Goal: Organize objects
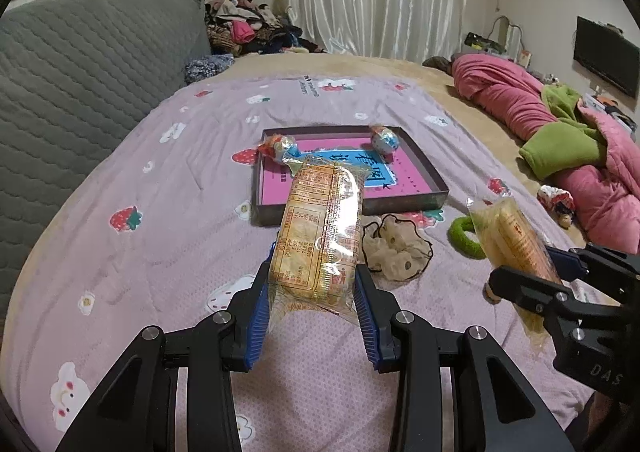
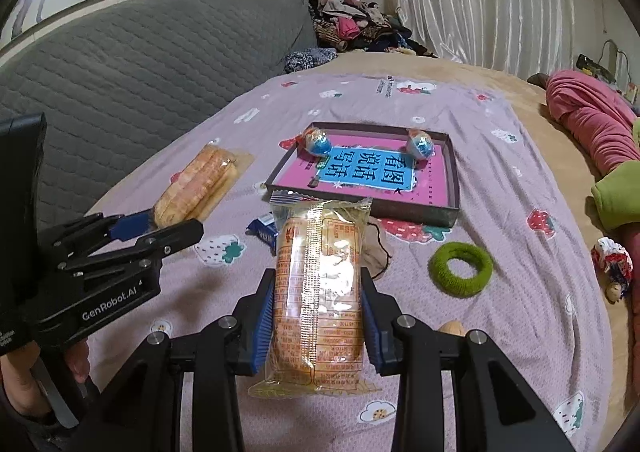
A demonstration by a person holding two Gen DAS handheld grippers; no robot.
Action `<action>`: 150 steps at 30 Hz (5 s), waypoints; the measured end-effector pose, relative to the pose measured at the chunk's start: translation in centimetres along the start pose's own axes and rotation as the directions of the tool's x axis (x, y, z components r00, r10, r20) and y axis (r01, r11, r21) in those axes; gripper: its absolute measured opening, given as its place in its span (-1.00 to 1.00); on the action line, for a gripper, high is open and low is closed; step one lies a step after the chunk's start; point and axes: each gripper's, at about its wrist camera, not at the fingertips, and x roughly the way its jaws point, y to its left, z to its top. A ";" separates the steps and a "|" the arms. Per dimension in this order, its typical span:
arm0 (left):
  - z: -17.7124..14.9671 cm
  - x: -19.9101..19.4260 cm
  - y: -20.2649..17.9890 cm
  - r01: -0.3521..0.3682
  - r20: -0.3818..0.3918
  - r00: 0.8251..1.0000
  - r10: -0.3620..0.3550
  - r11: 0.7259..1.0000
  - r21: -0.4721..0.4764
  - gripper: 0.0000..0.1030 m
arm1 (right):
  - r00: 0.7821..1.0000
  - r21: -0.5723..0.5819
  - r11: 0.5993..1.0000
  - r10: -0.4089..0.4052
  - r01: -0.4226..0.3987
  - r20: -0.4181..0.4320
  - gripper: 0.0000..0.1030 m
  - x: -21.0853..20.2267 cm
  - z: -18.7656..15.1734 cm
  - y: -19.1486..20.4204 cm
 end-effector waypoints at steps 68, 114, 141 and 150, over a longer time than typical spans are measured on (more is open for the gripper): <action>18.1 6.6 1.7 -0.018 0.108 0.994 0.019 1.000 -0.011 -0.21 | 0.972 0.010 0.998 -0.069 0.069 0.224 -0.25 1.6 18.4 -5.8; 11.2 27.7 4.9 -0.029 -0.103 0.994 0.021 0.996 -0.079 -0.21 | 0.979 0.086 0.975 -0.202 0.204 -0.038 -0.25 23.4 11.8 -13.1; 10.6 29.4 4.1 0.002 -0.150 0.989 -0.014 0.997 -0.078 -0.18 | 0.953 0.125 0.953 -0.253 0.275 -0.166 -0.24 26.8 10.5 -15.4; 10.5 29.4 4.2 0.003 -0.151 0.988 -0.017 0.996 -0.088 -0.18 | 0.950 0.108 0.952 -0.266 0.286 -0.165 -0.16 26.9 10.6 -15.1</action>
